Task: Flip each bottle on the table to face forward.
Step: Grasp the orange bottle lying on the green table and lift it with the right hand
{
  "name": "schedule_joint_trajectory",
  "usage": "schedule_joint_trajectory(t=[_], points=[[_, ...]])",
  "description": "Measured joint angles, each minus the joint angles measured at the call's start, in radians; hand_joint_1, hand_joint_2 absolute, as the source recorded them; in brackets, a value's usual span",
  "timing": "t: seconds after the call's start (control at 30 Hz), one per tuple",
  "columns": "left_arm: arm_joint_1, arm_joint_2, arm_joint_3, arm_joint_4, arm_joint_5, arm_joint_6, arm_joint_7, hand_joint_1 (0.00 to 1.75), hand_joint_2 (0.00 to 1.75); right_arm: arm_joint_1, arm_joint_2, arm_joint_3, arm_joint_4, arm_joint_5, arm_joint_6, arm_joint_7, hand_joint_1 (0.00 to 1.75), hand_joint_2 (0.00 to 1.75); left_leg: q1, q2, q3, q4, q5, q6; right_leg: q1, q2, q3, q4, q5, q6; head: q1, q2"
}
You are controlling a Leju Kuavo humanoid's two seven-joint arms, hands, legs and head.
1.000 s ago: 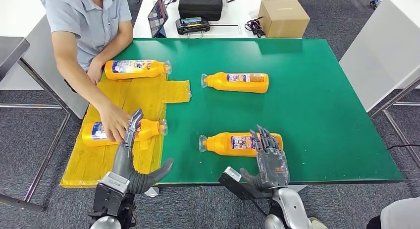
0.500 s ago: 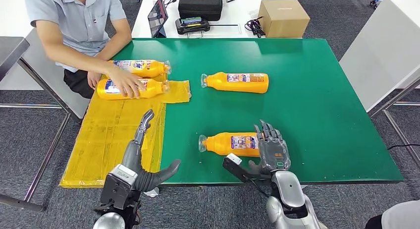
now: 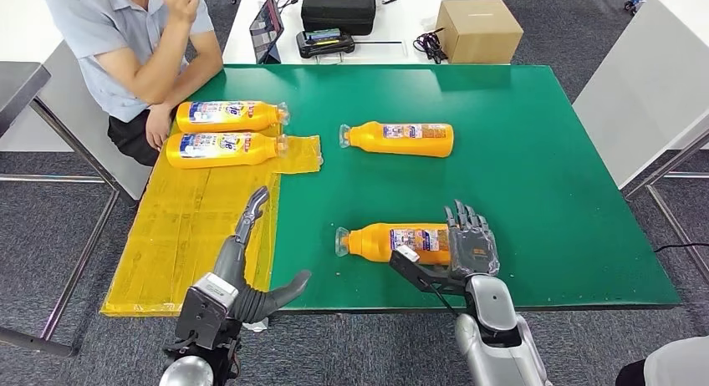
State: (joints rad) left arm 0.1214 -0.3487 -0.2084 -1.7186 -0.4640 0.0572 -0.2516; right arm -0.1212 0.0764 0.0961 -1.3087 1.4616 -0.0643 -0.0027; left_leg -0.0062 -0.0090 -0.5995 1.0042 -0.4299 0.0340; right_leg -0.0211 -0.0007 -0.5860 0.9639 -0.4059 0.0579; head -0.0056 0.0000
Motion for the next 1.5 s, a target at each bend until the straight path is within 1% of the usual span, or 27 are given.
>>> schedule_joint_trajectory(t=[0.37,0.67,1.07,1.1,1.13,1.2,1.23,1.27,1.5], points=[[-0.007,0.003,-0.014,0.003,0.006,-0.012,0.002,0.00,1.75,-0.058,0.000,-0.013,0.076,0.023,0.020,-0.003,0.00,1.75,0.000,0.000,0.000,0.000,0.000,0.000,0.000,0.000,0.000,0.000,0.000,0.000,0.000,0.000],[-0.026,0.003,-0.018,0.022,0.004,-0.021,0.001,0.00,1.75,-0.095,0.000,-0.011,0.165,-0.023,0.031,-0.033,0.00,1.75,0.000,0.000,0.000,0.000,0.000,0.000,0.000,0.000,0.000,0.000,0.000,0.000,0.000,0.000],[-0.045,0.005,-0.024,0.051,-0.004,-0.033,0.000,0.00,1.75,-0.144,-0.008,0.029,0.262,-0.031,0.024,-0.051,0.00,1.75,0.000,0.001,0.005,0.000,0.000,0.000,0.000,0.000,0.004,0.000,0.000,0.000,0.000,0.000],[-0.046,0.005,-0.024,0.052,-0.004,-0.034,0.000,0.00,1.75,-0.147,-0.009,0.036,0.268,-0.028,0.023,-0.051,0.06,1.75,0.000,0.001,0.005,0.000,0.000,0.000,0.000,0.000,0.005,0.000,0.000,0.000,0.000,0.000],[-0.047,0.005,-0.024,0.054,-0.004,-0.034,0.000,0.00,1.75,-0.150,-0.010,0.042,0.273,-0.027,0.023,-0.052,0.42,1.75,0.000,0.001,0.006,0.000,0.000,0.000,0.000,0.000,0.005,0.000,0.000,0.000,0.000,0.000],[-0.049,0.005,-0.024,0.058,-0.005,-0.035,-0.001,0.00,1.75,-0.156,-0.012,0.053,0.287,-0.032,0.025,-0.053,1.30,1.75,0.000,0.001,0.007,0.000,0.000,0.000,0.000,0.000,0.006,0.000,0.000,0.000,0.000,0.000],[-0.050,0.005,-0.025,0.060,-0.006,-0.036,-0.001,0.00,1.75,-0.158,-0.014,0.057,0.294,-0.037,0.027,-0.055,1.68,1.75,0.000,0.001,0.007,0.000,0.000,0.000,0.000,0.000,0.006,0.000,0.000,0.000,0.000,0.000],[-0.052,0.005,-0.025,0.062,-0.006,-0.037,-0.001,0.00,1.75,-0.160,-0.016,0.061,0.302,-0.042,0.029,-0.058,1.75,1.75,0.000,0.001,0.007,0.000,0.000,0.000,0.000,0.000,0.007,0.000,0.000,0.000,0.000,0.000],[-0.059,0.005,-0.026,0.075,-0.006,-0.038,-0.003,0.00,1.75,-0.198,-0.044,0.088,0.364,-0.064,0.037,-0.061,1.75,1.75,0.000,0.000,0.011,0.000,0.000,0.000,0.000,0.000,0.010,0.000,0.000,0.000,0.000,0.000]])
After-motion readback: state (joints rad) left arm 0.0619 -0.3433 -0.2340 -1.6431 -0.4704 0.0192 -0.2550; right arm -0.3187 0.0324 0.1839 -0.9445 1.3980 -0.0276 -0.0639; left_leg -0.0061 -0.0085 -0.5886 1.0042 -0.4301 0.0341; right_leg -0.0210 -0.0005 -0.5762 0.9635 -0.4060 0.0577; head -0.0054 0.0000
